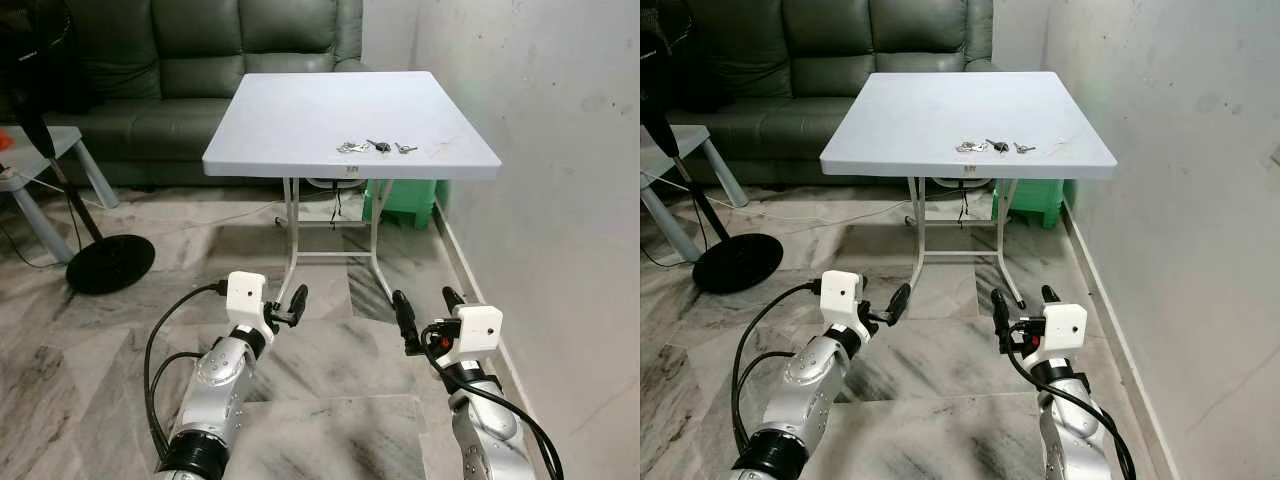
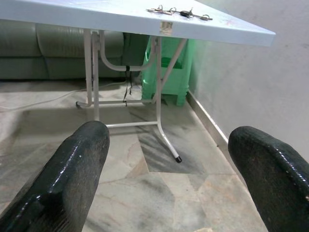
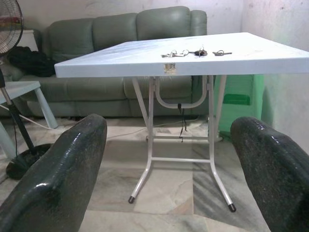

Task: Hang keys on a hook

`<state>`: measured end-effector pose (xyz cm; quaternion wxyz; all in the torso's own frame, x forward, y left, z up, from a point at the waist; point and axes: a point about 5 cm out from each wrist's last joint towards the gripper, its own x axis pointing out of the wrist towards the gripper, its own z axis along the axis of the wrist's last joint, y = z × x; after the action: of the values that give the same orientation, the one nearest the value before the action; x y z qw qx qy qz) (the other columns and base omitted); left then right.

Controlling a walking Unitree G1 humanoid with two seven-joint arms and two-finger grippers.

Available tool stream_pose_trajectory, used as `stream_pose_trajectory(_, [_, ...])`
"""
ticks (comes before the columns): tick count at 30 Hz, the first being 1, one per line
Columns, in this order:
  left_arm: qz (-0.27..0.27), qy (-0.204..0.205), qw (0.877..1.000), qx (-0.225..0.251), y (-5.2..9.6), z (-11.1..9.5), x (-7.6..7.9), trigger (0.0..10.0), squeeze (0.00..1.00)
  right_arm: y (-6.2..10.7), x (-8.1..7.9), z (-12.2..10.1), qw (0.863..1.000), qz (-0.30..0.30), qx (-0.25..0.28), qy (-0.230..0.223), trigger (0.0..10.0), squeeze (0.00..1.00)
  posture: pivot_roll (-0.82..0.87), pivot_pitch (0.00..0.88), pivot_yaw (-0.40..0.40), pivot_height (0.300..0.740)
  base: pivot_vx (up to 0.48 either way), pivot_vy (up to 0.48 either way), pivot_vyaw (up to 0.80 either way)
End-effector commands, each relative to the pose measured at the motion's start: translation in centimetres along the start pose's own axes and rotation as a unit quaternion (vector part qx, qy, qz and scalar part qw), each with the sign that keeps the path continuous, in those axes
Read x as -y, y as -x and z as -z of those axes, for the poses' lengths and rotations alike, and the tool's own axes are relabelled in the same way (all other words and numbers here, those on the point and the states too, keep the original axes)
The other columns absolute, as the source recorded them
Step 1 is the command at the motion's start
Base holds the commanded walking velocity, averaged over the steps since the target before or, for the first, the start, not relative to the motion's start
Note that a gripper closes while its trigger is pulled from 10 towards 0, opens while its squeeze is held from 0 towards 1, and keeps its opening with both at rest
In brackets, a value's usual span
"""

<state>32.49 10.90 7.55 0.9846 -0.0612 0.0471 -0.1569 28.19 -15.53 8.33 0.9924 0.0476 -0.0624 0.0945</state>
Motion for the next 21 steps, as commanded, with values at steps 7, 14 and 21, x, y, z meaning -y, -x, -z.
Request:
stream_pose_trajectory(7, [-0.005,0.0,1.0,0.002,0.09,-0.05,0.05,10.0,0.0,-0.63,0.15,-0.71,1.0,-0.019,0.002,0.009,10.0,0.0,0.0,0.0,-0.034,0.74,0.0,0.0,0.0])
stream_pose_trajectory(14, [-0.007,0.002,1.0,-0.003,0.2,0.26,0.03,10.0,0.0,-0.99,0.08,-1.0,1.0,-0.021,0.006,0.011,10.0,0.0,0.01,0.0,-0.035,0.74,0.0,0.0,0.0])
stream_pose_trajectory(21, [0.001,0.003,1.0,-0.009,0.05,0.39,0.3,10.0,0.0,-0.99,-0.03,-1.0,1.0,-0.02,0.007,0.01,10.0,0.0,0.01,0.0,-0.029,0.74,0.0,0.0,0.0])
